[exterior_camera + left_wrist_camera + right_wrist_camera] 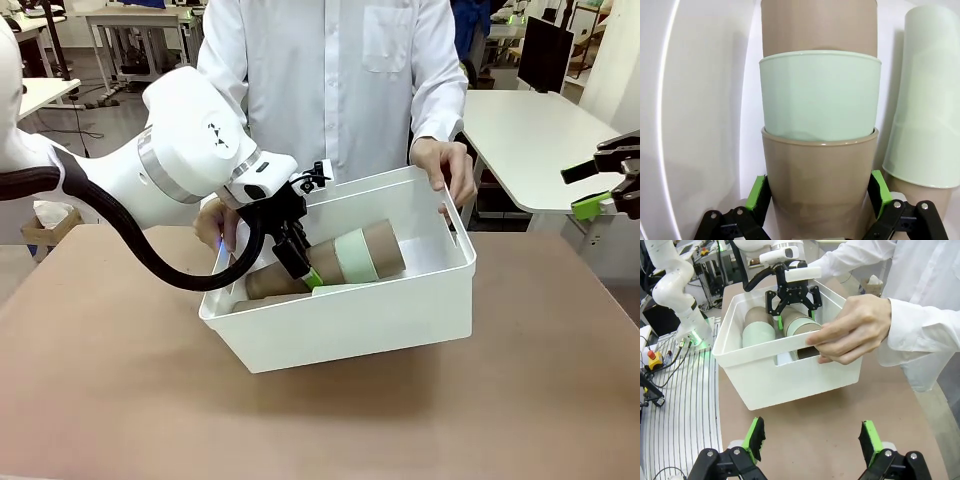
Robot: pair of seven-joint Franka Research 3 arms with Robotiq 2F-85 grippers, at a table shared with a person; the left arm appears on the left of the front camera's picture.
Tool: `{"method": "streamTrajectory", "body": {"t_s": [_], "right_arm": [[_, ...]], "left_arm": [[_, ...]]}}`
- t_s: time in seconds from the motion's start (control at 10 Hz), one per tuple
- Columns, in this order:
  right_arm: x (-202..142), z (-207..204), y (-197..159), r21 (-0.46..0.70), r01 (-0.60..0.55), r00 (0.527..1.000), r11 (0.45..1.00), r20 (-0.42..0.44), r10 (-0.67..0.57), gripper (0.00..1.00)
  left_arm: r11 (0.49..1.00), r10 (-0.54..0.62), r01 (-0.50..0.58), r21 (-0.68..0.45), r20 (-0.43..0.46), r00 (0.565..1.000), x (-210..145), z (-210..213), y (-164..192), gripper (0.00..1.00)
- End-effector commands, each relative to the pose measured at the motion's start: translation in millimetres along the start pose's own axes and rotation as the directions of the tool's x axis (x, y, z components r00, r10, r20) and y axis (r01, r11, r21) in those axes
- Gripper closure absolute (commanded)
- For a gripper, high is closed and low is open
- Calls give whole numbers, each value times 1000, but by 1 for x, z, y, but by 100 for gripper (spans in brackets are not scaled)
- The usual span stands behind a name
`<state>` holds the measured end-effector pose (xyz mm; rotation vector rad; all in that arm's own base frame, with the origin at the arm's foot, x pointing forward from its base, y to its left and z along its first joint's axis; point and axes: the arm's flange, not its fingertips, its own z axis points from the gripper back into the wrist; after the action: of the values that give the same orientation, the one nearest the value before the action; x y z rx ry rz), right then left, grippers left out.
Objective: Stack the cups and store them in the basket.
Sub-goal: Place the stack of Reusable plastic cups into the Pantry Basket.
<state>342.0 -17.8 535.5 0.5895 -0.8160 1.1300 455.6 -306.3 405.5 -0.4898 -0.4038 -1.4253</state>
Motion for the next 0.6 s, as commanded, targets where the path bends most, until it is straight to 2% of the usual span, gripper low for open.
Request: {"method": "streamTrajectory", "body": {"t_s": [0.0, 0.3, 0.5], "right_arm": [[3, 0, -2, 0, 8, 1000, 1000, 21, -8, 0], [3, 0, -2, 0, 8, 1000, 1000, 21, -8, 0], [3, 0, -2, 0, 8, 1000, 1000, 21, -8, 0]], "left_arm": [[1000, -4, 4, -6, -12, 1000, 3, 10, -4, 0], [999, -12, 12, -36, 4, 1000, 1, 61, -12, 0], [999, -13, 18, -50, 93, 996, 0, 120, -16, 0]]}}
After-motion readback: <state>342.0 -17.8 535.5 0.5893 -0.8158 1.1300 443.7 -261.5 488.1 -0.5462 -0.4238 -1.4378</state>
